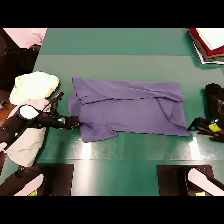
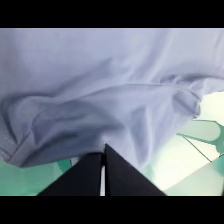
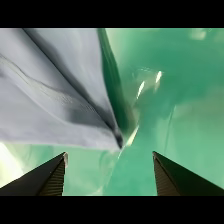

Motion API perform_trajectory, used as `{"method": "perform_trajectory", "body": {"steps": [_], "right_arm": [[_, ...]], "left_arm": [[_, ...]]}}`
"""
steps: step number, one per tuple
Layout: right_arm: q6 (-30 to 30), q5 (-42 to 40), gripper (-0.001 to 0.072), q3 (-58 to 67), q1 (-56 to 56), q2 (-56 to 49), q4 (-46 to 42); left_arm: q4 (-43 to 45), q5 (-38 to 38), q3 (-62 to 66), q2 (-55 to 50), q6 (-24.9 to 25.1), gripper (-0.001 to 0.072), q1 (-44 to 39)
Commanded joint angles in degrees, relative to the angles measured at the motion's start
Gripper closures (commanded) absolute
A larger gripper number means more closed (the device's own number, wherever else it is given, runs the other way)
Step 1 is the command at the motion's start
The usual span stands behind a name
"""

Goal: Fold the shirts.

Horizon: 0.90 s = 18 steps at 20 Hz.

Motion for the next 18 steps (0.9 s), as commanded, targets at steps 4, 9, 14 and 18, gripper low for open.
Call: {"method": "perform_trajectory", "body": {"steps": [4,9,14,18], "right_arm": [[-2.4,-5.8,0.0164,-6.1,-1.9,0.0,4.1],[-2.3,-8.9,0.0283,-6.1,-0.4,0.0,5.9],[-2.3,-7.7,0.0697,-5.9,5.4,0.0,5.1],[-0.7,0.4,0.0699,-5.9,4.6,7.0,-0.7]], "left_arm": [[-0.1,-0.3,1.0,0.0,0.6,0.0680,0.0],[-0.1,-0.3,1.0,0.0,0.6,0.0680,0.0],[0.5,-2.4,1.0,0.2,2.0,0.0681,0.0],[7.0,-13.9,4.9,0.9,1.6,0.0682,0.0]]}}
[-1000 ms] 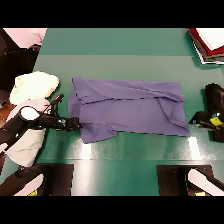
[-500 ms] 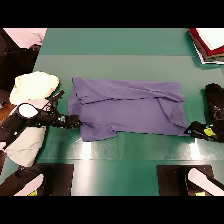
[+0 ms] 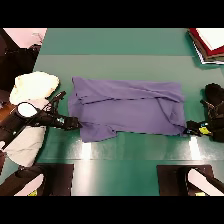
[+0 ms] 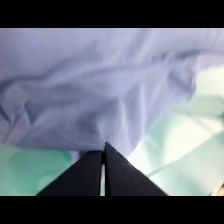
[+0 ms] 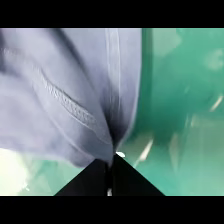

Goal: Fold the shirts.

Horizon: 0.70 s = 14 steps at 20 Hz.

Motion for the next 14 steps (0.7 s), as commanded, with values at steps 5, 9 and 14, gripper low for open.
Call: {"method": "perform_trajectory", "body": {"steps": [5,9,14], "right_arm": [[1.4,12.4,0.0700,0.9,-5.6,19.4,-5.8],[1.4,10.8,0.0700,8.1,-4.4,20.1,-2.1],[3.0,5.4,0.0699,19.1,4.4,6.0,-1.7]], "left_arm": [[3.9,-11.2,8.9,10.5,-3.1,0.0681,0.0],[5.1,-5.2,18.1,9.9,-3.0,0.0681,0.0],[6.3,7.2,20.9,1.9,-2.9,0.0680,0.0]]}}
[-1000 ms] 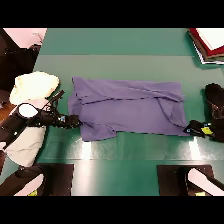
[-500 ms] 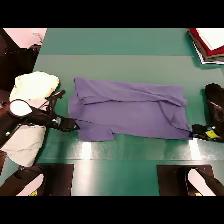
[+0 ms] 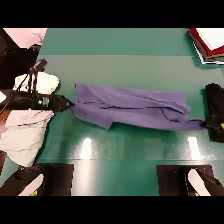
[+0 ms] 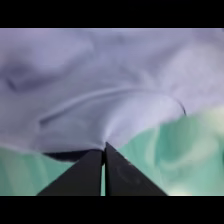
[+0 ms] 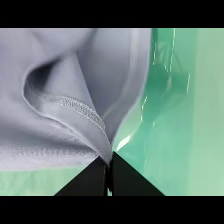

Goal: Fold the shirts.

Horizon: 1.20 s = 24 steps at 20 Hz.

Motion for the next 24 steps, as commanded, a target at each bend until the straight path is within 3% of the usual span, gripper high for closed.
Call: {"method": "perform_trajectory", "body": {"steps": [1,6,11,12,13,14,16,19,21,22,24], "right_arm": [[2.1,-4.8,0.0699,8.0,5.0,-9.5,0.7],[3.5,-7.1,0.0699,19.2,8.7,-24.9,1.5],[4.7,-9.6,0.0693,27.8,8.9,-35.9,6.6],[4.7,-11.6,0.0562,29.0,8.8,-37.5,9.5],[4.7,-13.6,0.0241,30.0,8.4,-38.9,12.4],[4.7,-15.1,0.0112,31.1,7.9,-40.2,15.3],[4.6,-14.3,0.0113,33.5,6.8,-41.7,16.5],[1.3,-7.9,0.0120,32.7,3.3,-40.6,16.1],[-2.1,-4.3,0.0120,29.5,-0.1,-39.3,16.1],[-2.9,-3.3,0.0119,27.4,-1.8,-39.0,16.2],[-4.7,-2.5,0.0100,22.9,-5.1,-39.1,16.3]], "left_arm": [[0.9,9.8,1.8,-6.3,-0.1,0.0680,0.1],[0.9,20.9,2.5,-17.7,-0.1,0.0680,0.1],[0.7,26.4,8.0,-26.4,-0.1,0.0679,0.0],[0.7,27.2,9.2,-27.2,-0.1,0.0614,0.1],[0.6,27.7,10.2,-27.7,-0.2,0.0286,0.1],[0.7,27.7,11.0,-27.7,-0.3,0.0000,0.1],[0.9,25.1,13.6,-27.6,-0.1,-0.0010,0.1],[2.1,16.1,17.9,-27.3,0.4,0.0014,0.0],[2.0,11.1,18.9,-27.3,0.4,0.0537,0.0],[2.0,9.8,18.9,-27.3,0.5,0.0675,0.0],[1.9,8.0,18.8,-27.3,0.3,0.0680,0.0]]}}
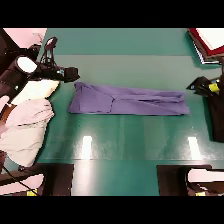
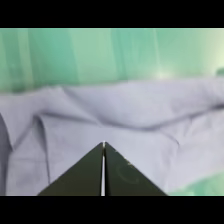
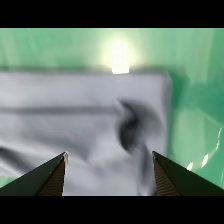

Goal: Fold the shirts.

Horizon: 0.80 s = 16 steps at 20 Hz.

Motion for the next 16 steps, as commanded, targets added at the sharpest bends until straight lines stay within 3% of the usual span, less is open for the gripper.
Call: {"method": "perform_trajectory", "body": {"steps": [1,6,10,12,15,16], "right_arm": [[-5.0,2.9,0.0089,-6.6,-5.2,-0.2,1.3],[-12.2,2.3,0.0090,-11.1,-5.6,-5.9,9.7],[-12.9,0.6,0.0129,-9.9,-1.6,-7.7,11.3],[-13.0,0.1,0.0309,-10.0,-0.1,-7.6,11.4],[-14.3,1.4,0.0693,-10.0,0.1,-7.2,11.5],[-14.3,1.8,0.0697,-10.0,0.0,-6.4,11.5]], "left_arm": [[0.1,-6.2,0.9,-0.2,0.1,0.0680,0.0],[0.1,-8.9,0.5,-0.4,0.1,0.0680,0.0],[0.0,-11.3,0.5,-1.4,0.1,0.0680,0.0],[-0.8,-12.7,0.5,-2.1,0.0,0.0680,0.0],[-1.6,-11.8,0.5,-3.8,-0.1,0.0681,-3.0],[-1.9,-10.5,0.5,-4.6,-0.1,0.0681,-4.9]]}}
